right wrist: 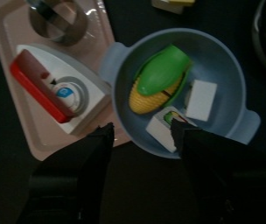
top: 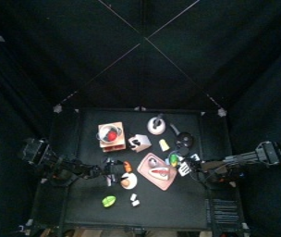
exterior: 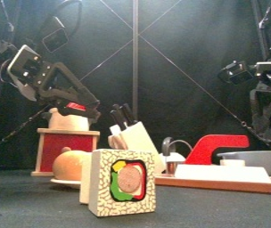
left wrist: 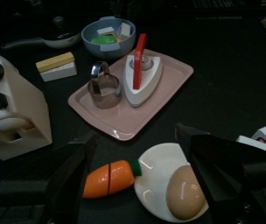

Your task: Grab white sushi piece from table

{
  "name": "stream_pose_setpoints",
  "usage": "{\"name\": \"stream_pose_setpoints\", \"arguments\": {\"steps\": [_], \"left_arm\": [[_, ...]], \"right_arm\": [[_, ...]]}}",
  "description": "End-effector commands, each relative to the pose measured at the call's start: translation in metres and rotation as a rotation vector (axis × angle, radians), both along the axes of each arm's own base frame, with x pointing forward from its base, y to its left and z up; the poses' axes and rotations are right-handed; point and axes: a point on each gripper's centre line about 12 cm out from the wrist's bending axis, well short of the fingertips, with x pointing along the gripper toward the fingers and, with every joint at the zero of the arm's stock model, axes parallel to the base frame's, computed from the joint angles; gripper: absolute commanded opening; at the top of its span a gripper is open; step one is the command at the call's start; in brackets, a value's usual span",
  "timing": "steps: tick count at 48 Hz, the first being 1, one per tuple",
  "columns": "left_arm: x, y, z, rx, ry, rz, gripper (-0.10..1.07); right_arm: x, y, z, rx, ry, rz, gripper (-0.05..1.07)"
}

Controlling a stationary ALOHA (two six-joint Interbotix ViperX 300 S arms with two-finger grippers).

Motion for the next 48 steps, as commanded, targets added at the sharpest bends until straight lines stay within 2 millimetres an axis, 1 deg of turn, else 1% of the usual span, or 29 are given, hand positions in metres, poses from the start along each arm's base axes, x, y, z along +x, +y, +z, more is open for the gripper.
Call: {"name": "stream_pose_setpoints", "arguments": {"steps": [1,8,11,18,26,29,34,38,43,48], "left_arm": [[0.005,-0.002,0.007,-0.008,-0.023,0.001,1.03],[0.006,-0.002,0.007,-0.009,-0.025,0.001,1.03],[0.006,-0.002,0.007,-0.006,-0.024,-0.001,1.03],[0.006,-0.002,0.006,-0.008,-0.023,0.001,1.03],[0.006,-0.002,0.007,-0.009,-0.025,0.001,1.03],[0.005,-0.002,0.006,-0.008,-0.022,0.001,1.03],[0.005,-0.002,0.006,-0.008,-0.022,0.001,1.03],[0.005,-0.002,0.006,-0.008,-0.022,0.001,1.03],[0.006,-0.002,0.005,-0.009,-0.016,-0.001,1.03],[0.005,-0.002,0.005,-0.01,-0.012,-0.003,1.03]], "right_arm": [[0.013,0.01,0.014,0.006,-0.084,0.067,0.88],[0.03,0.033,0.027,-0.005,-0.216,0.236,0.88],[0.039,0.047,0.032,-0.017,-0.279,0.337,0.88],[0.057,0.072,0.035,-0.057,-0.369,0.533,0.88],[0.082,0.098,0.025,-0.092,-0.377,0.7,0.88],[0.095,0.106,0.02,-0.115,-0.361,0.745,0.88],[0.116,0.121,0.013,-0.155,-0.339,0.808,0.88],[0.132,0.136,0.01,-0.182,-0.337,0.862,0.88],[0.151,0.157,0.001,-0.215,-0.325,0.93,0.87],[0.167,0.167,-0.007,-0.229,-0.317,0.949,0.87]]}}
